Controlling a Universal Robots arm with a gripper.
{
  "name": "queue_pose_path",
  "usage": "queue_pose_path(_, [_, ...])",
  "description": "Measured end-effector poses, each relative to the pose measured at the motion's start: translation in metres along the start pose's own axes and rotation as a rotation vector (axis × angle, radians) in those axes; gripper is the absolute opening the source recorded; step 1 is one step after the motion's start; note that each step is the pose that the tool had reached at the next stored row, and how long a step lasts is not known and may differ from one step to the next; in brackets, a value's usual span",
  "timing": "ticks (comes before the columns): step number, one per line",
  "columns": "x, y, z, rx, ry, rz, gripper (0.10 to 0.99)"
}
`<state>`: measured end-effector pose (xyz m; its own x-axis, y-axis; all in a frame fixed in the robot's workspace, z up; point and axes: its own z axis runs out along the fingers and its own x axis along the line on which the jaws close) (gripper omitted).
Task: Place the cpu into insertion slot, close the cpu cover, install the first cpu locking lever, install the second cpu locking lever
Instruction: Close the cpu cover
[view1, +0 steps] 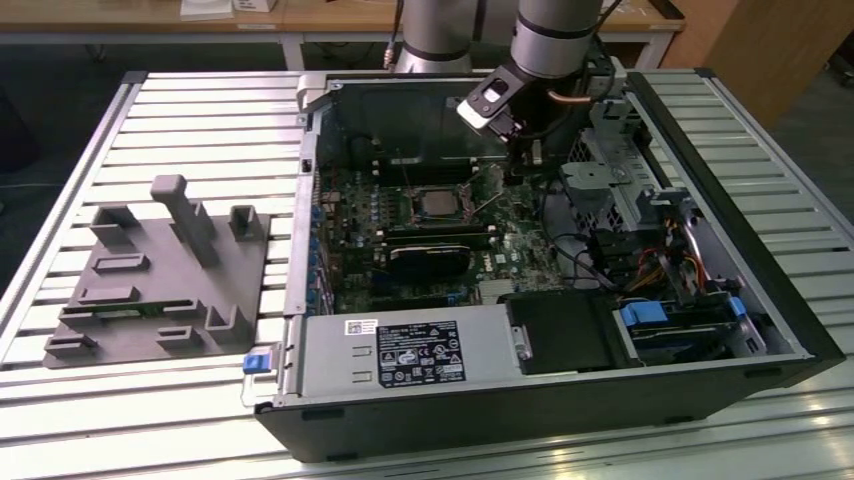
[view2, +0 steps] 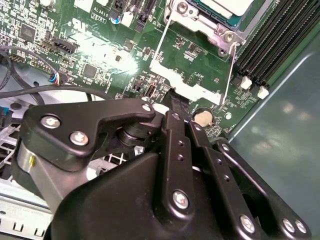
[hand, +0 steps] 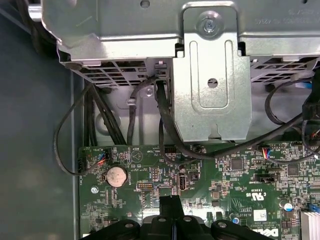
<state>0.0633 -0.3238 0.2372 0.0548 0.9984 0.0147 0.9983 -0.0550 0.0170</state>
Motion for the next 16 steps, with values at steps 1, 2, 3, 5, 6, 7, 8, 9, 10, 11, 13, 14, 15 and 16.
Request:
queue_pose_path(1, [0.0000,-0.0001,0.0000,0.000,0.0001,0.000,0.106])
queue_pose_path(2, [0.0000,-0.0004,0.0001,0.000,0.0002,0.000,0.106])
queue_pose_path(3, [-0.0001,-0.0012,0.0001,0.000,0.0002,0.000,0.106])
queue_pose_path(5, [-0.0002,-0.0036,0.0000,0.000,0.0003,0.000,0.106])
queue_pose_path(6, [-0.0003,-0.0052,0.0000,0.000,0.0004,0.000,0.106])
queue_pose_path(7, [-0.0004,-0.0068,-0.0001,0.000,0.0003,0.000,0.106])
queue_pose_path(8, [-0.0004,-0.0085,-0.0001,0.000,0.0004,0.000,0.106])
queue_pose_path(9, [-0.0005,-0.0103,-0.0001,0.000,0.0004,0.000,0.106])
queue_pose_path(10, [-0.0007,-0.0122,-0.0002,0.000,0.0003,0.000,0.106])
queue_pose_path(11, [-0.0008,-0.0137,-0.0002,0.000,0.0002,0.000,0.106])
queue_pose_path(13, [-0.0009,-0.0172,-0.0003,0.000,0.0003,0.000,0.106])
queue_pose_path(14, [-0.0010,-0.0193,-0.0003,0.000,0.0004,0.000,0.106])
queue_pose_path(15, [-0.0011,-0.0214,-0.0003,0.000,0.0004,0.000,0.106])
queue_pose_path(16, [-0.0012,-0.0235,-0.0004,0.000,0.0005,0.000,0.106])
